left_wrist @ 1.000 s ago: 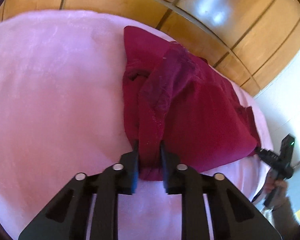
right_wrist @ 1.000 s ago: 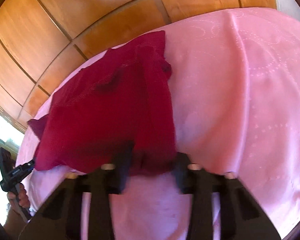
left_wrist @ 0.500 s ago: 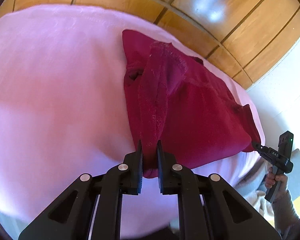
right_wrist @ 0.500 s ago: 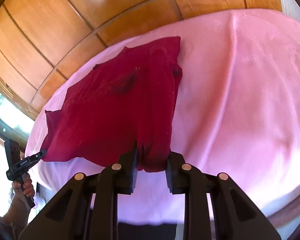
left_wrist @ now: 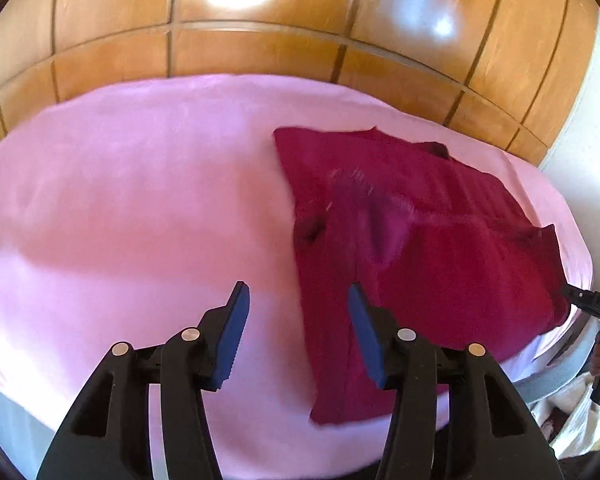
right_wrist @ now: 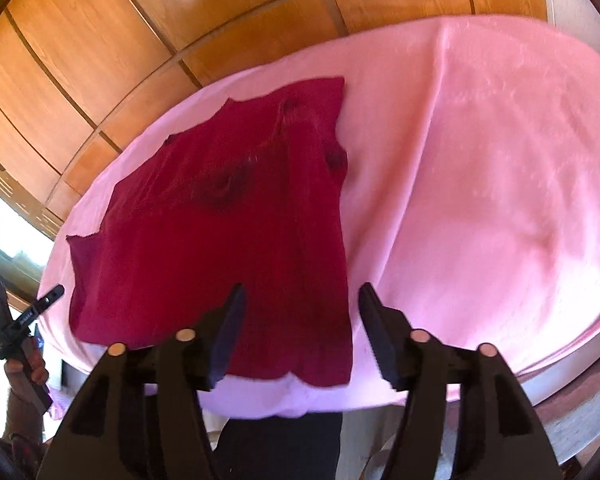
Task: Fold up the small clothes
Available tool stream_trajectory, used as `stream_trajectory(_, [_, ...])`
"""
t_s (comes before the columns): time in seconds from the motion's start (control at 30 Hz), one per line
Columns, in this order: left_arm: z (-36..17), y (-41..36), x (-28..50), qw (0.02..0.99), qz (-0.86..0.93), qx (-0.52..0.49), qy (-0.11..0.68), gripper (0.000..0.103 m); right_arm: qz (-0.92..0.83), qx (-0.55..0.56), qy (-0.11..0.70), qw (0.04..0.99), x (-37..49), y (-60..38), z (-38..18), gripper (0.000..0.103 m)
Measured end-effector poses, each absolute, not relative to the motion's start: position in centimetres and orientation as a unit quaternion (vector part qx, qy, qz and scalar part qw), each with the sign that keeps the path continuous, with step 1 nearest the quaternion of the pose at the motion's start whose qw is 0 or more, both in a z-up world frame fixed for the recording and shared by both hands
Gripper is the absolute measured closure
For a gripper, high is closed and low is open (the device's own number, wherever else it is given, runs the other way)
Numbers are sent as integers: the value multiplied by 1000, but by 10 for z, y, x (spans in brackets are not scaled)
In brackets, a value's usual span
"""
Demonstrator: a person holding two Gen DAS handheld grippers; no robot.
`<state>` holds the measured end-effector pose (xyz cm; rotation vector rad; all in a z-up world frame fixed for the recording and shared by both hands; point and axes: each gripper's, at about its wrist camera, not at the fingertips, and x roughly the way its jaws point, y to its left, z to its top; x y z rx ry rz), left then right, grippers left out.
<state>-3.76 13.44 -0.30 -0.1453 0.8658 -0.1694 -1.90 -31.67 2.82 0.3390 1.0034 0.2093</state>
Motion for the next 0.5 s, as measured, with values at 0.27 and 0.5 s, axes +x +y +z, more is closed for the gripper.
stream_trajectory(0.27, [-10, 117, 6, 899, -114, -60, 419, 49, 98, 115, 460, 875, 4, -306, 41, 34])
stream_trajectory(0.5, [-18, 112, 25, 890, -142, -86, 425, 78, 100, 107, 451, 880, 56, -303, 38, 41])
